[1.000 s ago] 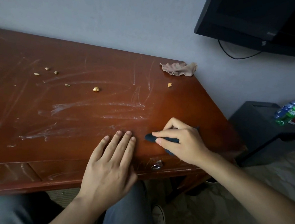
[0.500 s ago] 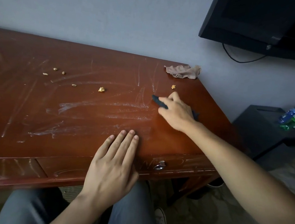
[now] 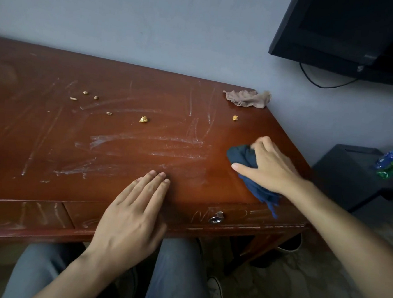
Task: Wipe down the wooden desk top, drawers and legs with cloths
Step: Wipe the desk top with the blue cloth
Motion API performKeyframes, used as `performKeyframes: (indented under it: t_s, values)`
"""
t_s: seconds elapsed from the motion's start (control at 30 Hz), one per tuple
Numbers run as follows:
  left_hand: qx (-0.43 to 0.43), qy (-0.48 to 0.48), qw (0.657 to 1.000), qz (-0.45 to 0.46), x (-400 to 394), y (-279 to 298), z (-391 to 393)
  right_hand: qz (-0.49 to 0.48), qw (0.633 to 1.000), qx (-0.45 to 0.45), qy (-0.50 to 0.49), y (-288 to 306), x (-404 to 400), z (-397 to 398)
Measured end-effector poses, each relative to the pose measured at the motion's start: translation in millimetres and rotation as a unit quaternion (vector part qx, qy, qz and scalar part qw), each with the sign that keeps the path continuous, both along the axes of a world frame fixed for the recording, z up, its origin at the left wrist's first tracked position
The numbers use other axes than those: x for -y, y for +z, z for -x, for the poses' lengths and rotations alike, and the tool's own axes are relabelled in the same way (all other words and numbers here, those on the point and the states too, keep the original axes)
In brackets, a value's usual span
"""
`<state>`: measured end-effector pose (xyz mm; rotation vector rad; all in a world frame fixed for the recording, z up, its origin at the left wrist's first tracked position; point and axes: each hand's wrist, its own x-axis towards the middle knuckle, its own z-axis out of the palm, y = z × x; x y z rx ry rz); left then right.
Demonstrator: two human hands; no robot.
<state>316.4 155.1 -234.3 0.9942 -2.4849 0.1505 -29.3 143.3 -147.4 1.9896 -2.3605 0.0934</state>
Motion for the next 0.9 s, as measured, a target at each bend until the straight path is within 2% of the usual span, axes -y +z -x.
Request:
performKeyframes:
  t_s: [0.07,0.13,0.2,0.27,0.33,0.4,0.5,0.63,0.7,0.77,0.9]
  values:
    - [0.003,0.01,1.0,0.006,-1,-3,-12,0.002,0.984,0.168,0.056,-16,0,-7]
    - [0.007,0.009,1.0,0.019,-3,-8,-23,-0.048,0.95,0.302,0.065,-18,-1,-12]
    - [0.008,0.006,1.0,0.028,-6,-12,-32,-0.082,0.93,0.355,0.052,-11,-7,-10]
    - [0.007,0.008,0.999,0.04,-8,-16,-36,-0.072,0.946,0.312,0.047,-9,-17,-4]
    - [-0.004,0.013,0.999,0.045,-10,-19,-33,0.0,0.973,0.222,0.06,-13,-27,-1]
    - [-0.022,0.022,0.999,0.041,-11,-22,-28,0.073,0.977,0.182,0.085,-24,-32,-8]
    - [-0.04,0.034,0.998,0.034,-12,-26,-23,0.122,0.97,0.192,0.089,-29,-29,-45]
    - [-0.041,0.041,0.997,0.047,-13,-27,-23,0.098,0.954,0.207,0.192,-25,-30,-107]
    - [-0.037,0.042,0.997,0.051,-12,-25,-24,0.072,0.951,0.212,0.214,-22,-31,-113]
    - [-0.03,0.048,0.997,0.046,-13,-23,-22,0.075,0.965,0.187,0.169,-20,-19,-91]
    - [-0.018,0.065,0.997,0.041,-17,-15,-14,0.128,0.986,0.103,0.003,-24,4,-41]
